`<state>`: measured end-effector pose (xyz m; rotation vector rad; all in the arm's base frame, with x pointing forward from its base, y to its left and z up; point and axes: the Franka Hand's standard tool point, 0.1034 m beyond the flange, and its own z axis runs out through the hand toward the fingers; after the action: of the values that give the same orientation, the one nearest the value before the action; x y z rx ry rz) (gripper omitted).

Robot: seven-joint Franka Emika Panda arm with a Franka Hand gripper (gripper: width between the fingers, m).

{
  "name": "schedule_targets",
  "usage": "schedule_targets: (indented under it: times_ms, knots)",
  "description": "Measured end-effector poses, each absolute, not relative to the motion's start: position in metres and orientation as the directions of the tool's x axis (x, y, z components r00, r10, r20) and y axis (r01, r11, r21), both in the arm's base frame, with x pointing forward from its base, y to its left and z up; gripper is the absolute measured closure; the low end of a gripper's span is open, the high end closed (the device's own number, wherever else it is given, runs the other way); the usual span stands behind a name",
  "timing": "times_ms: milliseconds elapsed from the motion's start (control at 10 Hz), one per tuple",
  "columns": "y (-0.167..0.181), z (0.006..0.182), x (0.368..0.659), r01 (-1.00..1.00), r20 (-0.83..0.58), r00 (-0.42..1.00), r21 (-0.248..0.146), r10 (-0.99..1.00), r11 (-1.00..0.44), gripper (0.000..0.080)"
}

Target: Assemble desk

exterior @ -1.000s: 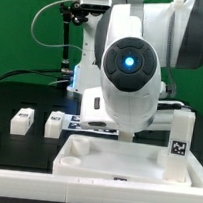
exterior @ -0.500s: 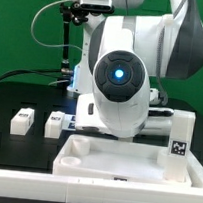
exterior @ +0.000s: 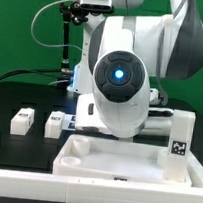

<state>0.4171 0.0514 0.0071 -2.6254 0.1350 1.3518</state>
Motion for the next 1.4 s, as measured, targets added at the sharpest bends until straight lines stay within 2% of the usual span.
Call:
schedule_targets:
  times_ms: [300,400,500,700,800,1000,1200,1300,1400]
  knots:
    - [0.051,0.007,0.417,-0.165,-0.814,0.581,-0.122,0.004,-0.979,0.0512]
    - [0.051,0.015,0.419,-0.176,-0.823,0.567,-0.127,0.005,-0.976,0.0511]
    - [0.046,0.040,0.433,-0.200,-0.823,0.568,-0.141,0.003,-0.969,0.0511]
    - [0.027,0.077,0.454,-0.245,-0.782,0.622,-0.153,-0.034,-0.957,0.0511]
    - [0.017,0.088,0.459,-0.248,-0.772,0.635,-0.163,-0.033,-0.955,0.0511]
    - [0.011,0.081,0.469,-0.247,-0.706,0.705,-0.161,-0.063,-0.956,0.0511]
    - [0.011,0.083,0.470,-0.241,-0.620,0.779,-0.157,-0.095,-0.958,0.0511]
    - [0.009,0.089,0.478,-0.237,-0.587,0.804,-0.169,-0.096,-0.957,0.0511]
    - [0.000,0.111,0.497,-0.249,-0.544,0.832,-0.200,-0.104,-0.948,0.0511]
